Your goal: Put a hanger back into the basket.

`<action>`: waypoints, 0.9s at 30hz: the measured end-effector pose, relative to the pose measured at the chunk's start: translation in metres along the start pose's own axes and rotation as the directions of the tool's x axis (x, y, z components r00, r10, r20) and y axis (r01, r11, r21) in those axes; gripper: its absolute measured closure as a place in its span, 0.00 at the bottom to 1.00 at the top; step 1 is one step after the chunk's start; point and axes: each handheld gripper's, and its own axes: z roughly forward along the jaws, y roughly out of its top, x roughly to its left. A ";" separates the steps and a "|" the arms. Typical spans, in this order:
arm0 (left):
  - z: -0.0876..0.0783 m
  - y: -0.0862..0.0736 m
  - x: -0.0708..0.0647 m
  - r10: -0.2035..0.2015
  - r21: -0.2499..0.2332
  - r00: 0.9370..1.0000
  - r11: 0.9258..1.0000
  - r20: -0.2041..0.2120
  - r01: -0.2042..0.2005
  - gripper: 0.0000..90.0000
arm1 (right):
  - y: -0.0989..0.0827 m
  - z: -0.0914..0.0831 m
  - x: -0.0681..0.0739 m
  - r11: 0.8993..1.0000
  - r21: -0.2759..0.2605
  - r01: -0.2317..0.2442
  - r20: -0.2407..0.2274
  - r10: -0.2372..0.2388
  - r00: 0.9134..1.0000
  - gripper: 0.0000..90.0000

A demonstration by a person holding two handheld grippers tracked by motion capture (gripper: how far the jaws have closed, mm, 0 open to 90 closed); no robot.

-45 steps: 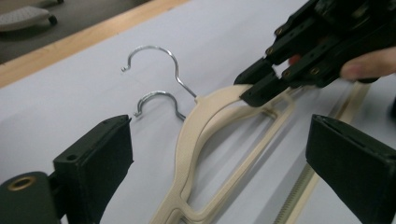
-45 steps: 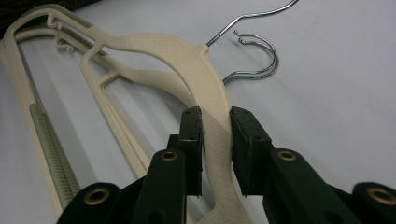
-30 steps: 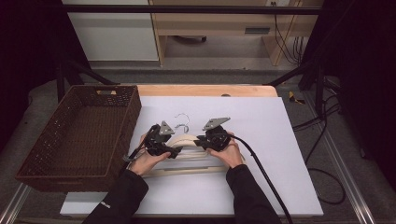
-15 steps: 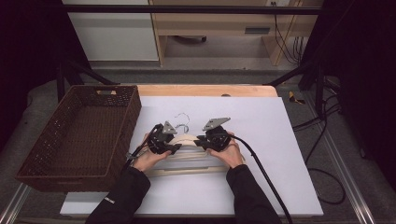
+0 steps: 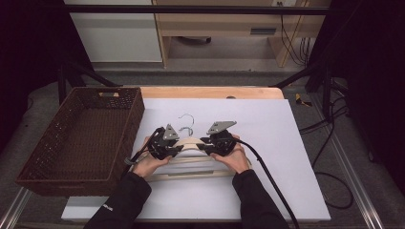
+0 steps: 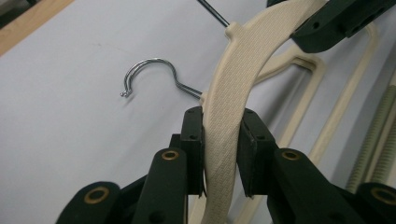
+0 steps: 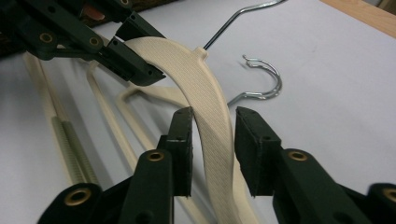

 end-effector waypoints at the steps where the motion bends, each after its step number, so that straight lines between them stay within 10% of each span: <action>1: -0.003 0.000 -0.002 0.002 -0.006 1.000 1.000 -0.005 -0.002 0.82 | 0.001 0.000 0.001 1.000 0.001 0.001 -0.005 -0.001 1.000 0.72; 16: -0.036 -0.003 -0.024 0.063 -0.082 0.998 0.994 -0.024 -0.065 0.83 | 0.013 -0.018 0.013 0.999 0.021 0.043 -0.148 -0.040 0.988 0.84; 27: -0.079 -0.004 -0.029 0.012 -0.171 0.993 0.985 0.117 0.008 0.59 | 0.012 -0.036 0.019 0.995 -0.005 0.103 -0.335 -0.098 0.937 0.92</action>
